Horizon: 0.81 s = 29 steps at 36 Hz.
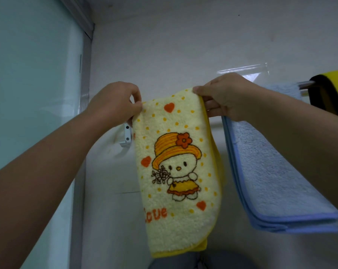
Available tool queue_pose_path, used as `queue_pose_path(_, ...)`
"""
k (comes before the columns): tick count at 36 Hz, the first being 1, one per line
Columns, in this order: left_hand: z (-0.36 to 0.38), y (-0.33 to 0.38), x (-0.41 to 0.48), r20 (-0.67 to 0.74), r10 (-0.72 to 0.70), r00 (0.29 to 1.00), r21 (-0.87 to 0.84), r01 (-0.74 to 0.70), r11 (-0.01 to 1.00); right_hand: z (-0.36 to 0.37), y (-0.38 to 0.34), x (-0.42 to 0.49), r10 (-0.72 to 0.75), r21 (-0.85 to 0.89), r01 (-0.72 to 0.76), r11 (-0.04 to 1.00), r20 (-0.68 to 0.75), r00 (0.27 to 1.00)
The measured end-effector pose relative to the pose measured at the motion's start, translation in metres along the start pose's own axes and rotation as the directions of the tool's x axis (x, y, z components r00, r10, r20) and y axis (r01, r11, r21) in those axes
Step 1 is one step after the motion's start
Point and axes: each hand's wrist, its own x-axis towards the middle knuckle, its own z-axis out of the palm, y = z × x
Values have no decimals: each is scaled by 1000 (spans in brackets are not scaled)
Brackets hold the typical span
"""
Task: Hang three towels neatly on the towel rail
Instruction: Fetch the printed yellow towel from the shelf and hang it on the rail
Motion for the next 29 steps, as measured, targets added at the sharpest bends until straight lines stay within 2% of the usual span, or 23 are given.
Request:
queue_pose_path(3,4,-1,1,-46,-41,998,-56,39,998,0,-1,-2,4,-8,-4,1000,0,1000)
queue_pose_path(7,9,-4,-1,-82,-175,981,-289,145,946,1,-3,-2,19,-80,-23,997,-45,999)
queue_pose_path(13,10,-6,3,-72,-271,960,-369,226,901,4,-7,0,44,-135,-56,989,-87,995)
queue_pose_path(19,9,-8,1,134,-425,895,-613,412,675,5,-9,0,46,-309,-70,948,-82,996)
queue_pose_path(29,14,-2,-13,46,-321,946,-667,268,695,6,-5,-11,75,-220,-87,972,-62,995)
